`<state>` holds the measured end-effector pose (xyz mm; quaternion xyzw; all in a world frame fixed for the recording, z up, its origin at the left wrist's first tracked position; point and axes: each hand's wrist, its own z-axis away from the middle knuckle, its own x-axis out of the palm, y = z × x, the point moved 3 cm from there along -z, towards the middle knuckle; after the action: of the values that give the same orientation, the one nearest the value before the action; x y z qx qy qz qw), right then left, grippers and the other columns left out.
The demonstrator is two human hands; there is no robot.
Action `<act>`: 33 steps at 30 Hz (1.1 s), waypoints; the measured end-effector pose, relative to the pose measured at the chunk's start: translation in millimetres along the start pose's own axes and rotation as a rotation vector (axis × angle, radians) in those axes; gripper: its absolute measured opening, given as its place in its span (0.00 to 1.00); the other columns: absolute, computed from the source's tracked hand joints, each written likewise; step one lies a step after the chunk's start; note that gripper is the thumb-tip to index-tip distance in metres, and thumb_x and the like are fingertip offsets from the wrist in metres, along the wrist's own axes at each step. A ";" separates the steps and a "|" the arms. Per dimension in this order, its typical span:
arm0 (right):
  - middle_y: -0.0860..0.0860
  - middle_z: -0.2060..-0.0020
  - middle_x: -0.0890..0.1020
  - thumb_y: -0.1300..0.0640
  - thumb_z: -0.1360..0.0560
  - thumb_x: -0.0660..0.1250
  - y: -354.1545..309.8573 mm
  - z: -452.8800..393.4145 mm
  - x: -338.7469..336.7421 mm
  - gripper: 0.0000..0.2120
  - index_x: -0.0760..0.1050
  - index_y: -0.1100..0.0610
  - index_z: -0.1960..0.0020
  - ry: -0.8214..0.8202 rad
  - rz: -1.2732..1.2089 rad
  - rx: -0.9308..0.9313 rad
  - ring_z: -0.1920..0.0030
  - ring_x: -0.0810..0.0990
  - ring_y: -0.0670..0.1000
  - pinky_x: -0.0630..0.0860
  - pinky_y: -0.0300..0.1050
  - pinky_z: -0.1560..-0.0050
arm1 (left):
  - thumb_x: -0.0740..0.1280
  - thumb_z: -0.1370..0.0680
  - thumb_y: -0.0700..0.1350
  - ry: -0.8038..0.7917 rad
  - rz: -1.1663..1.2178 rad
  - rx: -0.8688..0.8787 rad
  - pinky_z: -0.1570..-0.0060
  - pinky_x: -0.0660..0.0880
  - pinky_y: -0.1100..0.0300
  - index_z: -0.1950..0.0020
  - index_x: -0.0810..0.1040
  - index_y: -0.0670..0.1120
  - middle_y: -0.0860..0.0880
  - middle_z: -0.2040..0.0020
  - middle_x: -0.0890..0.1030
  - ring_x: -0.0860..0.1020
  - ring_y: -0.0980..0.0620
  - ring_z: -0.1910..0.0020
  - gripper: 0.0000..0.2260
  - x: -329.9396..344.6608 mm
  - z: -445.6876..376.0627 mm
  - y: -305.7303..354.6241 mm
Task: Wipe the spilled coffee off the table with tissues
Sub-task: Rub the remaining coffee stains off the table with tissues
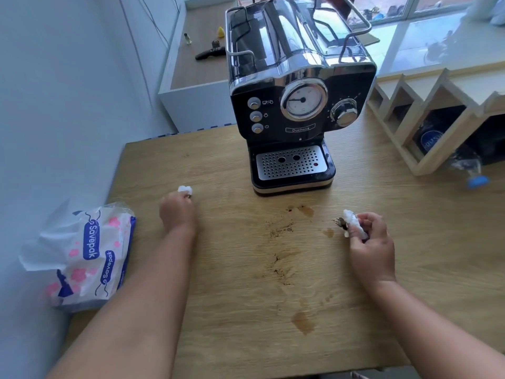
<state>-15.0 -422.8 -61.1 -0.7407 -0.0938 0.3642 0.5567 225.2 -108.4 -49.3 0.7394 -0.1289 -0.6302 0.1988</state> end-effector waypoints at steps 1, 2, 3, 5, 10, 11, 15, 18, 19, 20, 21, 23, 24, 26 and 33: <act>0.53 0.56 0.78 0.63 0.26 0.66 0.3 -0.3 0.2 0.09 0.71 0.56 0.47 -0.002 0.000 0.001 0.55 0.77 0.54 0.69 0.43 0.52 | 0.62 0.28 0.35 -0.013 0.022 0.066 0.56 0.70 0.52 0.51 0.82 0.40 0.35 0.54 0.82 0.77 0.36 0.55 0.10 7.6 8.4 13.5; 0.53 0.56 0.78 0.63 0.26 0.66 0.2 -0.4 -0.1 0.09 0.71 0.56 0.47 -0.005 0.002 0.000 0.55 0.77 0.53 0.69 0.42 0.52 | 0.63 0.28 0.35 -0.029 0.055 0.138 0.54 0.70 0.53 0.51 0.82 0.40 0.36 0.53 0.82 0.77 0.37 0.54 0.10 15.0 20.6 28.8; 0.53 0.56 0.78 0.63 0.26 0.66 0.2 -0.3 0.3 0.09 0.71 0.56 0.47 -0.007 0.005 -0.002 0.55 0.77 0.53 0.69 0.42 0.52 | 0.64 0.27 0.35 -0.054 0.084 0.198 0.52 0.69 0.54 0.50 0.82 0.42 0.38 0.51 0.82 0.76 0.39 0.52 0.10 22.0 34.0 43.7; 0.53 0.56 0.77 0.64 0.26 0.66 -0.9 0.1 0.3 0.09 0.72 0.57 0.47 -0.009 0.007 -0.003 0.55 0.76 0.53 0.68 0.42 0.52 | 0.64 0.25 0.36 -0.105 0.106 0.306 0.48 0.69 0.55 0.47 0.82 0.44 0.42 0.48 0.82 0.75 0.43 0.48 0.10 30.3 60.0 68.6; 0.54 0.56 0.78 0.64 0.26 0.66 -1.1 -0.5 1.3 0.09 0.72 0.57 0.47 -0.006 -0.001 -0.013 0.55 0.77 0.53 0.69 0.42 0.53 | 0.66 0.26 0.37 -0.140 0.117 0.411 0.50 0.72 0.56 0.48 0.82 0.42 0.42 0.50 0.82 0.78 0.43 0.51 0.09 23.8 41.8 66.8; 0.54 0.55 0.79 0.64 0.26 0.66 -0.4 -0.9 1.6 0.09 0.72 0.57 0.47 -0.006 -0.001 -0.015 0.55 0.77 0.53 0.69 0.42 0.52 | 0.66 0.27 0.37 -0.105 0.087 0.374 0.52 0.72 0.55 0.49 0.82 0.42 0.40 0.51 0.83 0.78 0.41 0.52 0.09 20.7 25.9 55.0; 0.55 0.55 0.79 0.64 0.26 0.67 1.1 -0.9 2.2 0.09 0.72 0.56 0.47 -0.005 0.009 -0.025 0.55 0.77 0.54 0.69 0.43 0.52 | 0.61 0.25 0.38 -0.062 -0.065 0.157 0.55 0.70 0.50 0.48 0.81 0.42 0.36 0.52 0.81 0.75 0.36 0.54 0.11 11.9 -26.8 13.9; 0.55 0.55 0.80 0.64 0.26 0.66 2.5 -1.8 2.7 0.10 0.72 0.55 0.47 -0.007 0.003 -0.024 0.55 0.77 0.54 0.69 0.42 0.52 | 0.58 0.25 0.37 -0.102 -0.051 0.205 0.60 0.66 0.54 0.55 0.80 0.46 0.41 0.56 0.83 0.74 0.40 0.57 0.11 20.2 -33.1 25.6; 0.55 0.55 0.80 0.64 0.26 0.66 2.9 -2.0 3.0 0.10 0.72 0.55 0.47 -0.008 0.004 -0.024 0.55 0.77 0.54 0.69 0.42 0.52 | 0.58 0.25 0.37 -0.117 -0.032 0.244 0.62 0.65 0.57 0.56 0.79 0.47 0.42 0.57 0.83 0.74 0.42 0.58 0.11 23.8 -27.7 35.5; 0.55 0.55 0.80 0.63 0.27 0.66 3.1 -2.1 2.6 0.10 0.72 0.55 0.47 -0.010 0.005 -0.025 0.55 0.77 0.54 0.69 0.42 0.53 | 0.59 0.25 0.38 -0.131 -0.022 0.273 0.63 0.65 0.60 0.56 0.79 0.48 0.44 0.58 0.82 0.74 0.44 0.59 0.10 29.2 -21.0 43.3; 0.55 0.55 0.80 0.63 0.27 0.66 3.7 -1.9 2.4 0.10 0.72 0.55 0.47 -0.013 0.006 -0.026 0.55 0.77 0.54 0.69 0.42 0.53 | 0.59 0.23 0.41 -0.116 -0.027 0.303 0.63 0.65 0.65 0.55 0.80 0.47 0.46 0.58 0.82 0.74 0.46 0.58 0.09 31.9 -11.4 50.8; 0.55 0.55 0.80 0.63 0.27 0.66 4.1 -1.5 2.3 0.10 0.72 0.55 0.47 -0.019 -0.002 -0.024 0.55 0.77 0.53 0.68 0.41 0.53 | 0.60 0.22 0.44 -0.121 -0.002 0.303 0.61 0.68 0.72 0.50 0.81 0.45 0.48 0.55 0.82 0.76 0.48 0.56 0.10 34.0 10.3 58.4; 0.55 0.55 0.80 0.64 0.27 0.66 4.6 -1.6 1.7 0.10 0.72 0.55 0.47 -0.019 -0.009 -0.025 0.55 0.77 0.54 0.69 0.42 0.53 | 0.61 0.21 0.44 -0.113 0.006 0.346 0.55 0.71 0.68 0.47 0.81 0.44 0.47 0.52 0.83 0.77 0.47 0.55 0.10 35.6 23.8 61.0; 0.55 0.55 0.80 0.64 0.27 0.66 5.3 -2.3 1.7 0.10 0.72 0.54 0.47 -0.015 -0.017 -0.028 0.55 0.78 0.55 0.70 0.43 0.52 | 0.61 0.22 0.41 -0.110 -0.008 0.462 0.47 0.73 0.55 0.44 0.80 0.44 0.44 0.46 0.82 0.78 0.42 0.51 0.11 35.4 49.4 64.8; 0.56 0.55 0.81 0.63 0.27 0.66 6.9 -2.1 1.5 0.11 0.71 0.51 0.48 -0.005 -0.046 -0.019 0.55 0.79 0.56 0.74 0.47 0.51 | 0.57 0.23 0.38 -0.180 0.074 0.673 0.52 0.71 0.58 0.44 0.80 0.42 0.45 0.46 0.82 0.77 0.44 0.53 0.14 39.6 140.6 108.5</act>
<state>-14.5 -426.0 -67.6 -0.7427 -0.1154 0.3522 0.5577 100.4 -240.7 -52.5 0.6999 -0.3729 -0.6074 -0.0456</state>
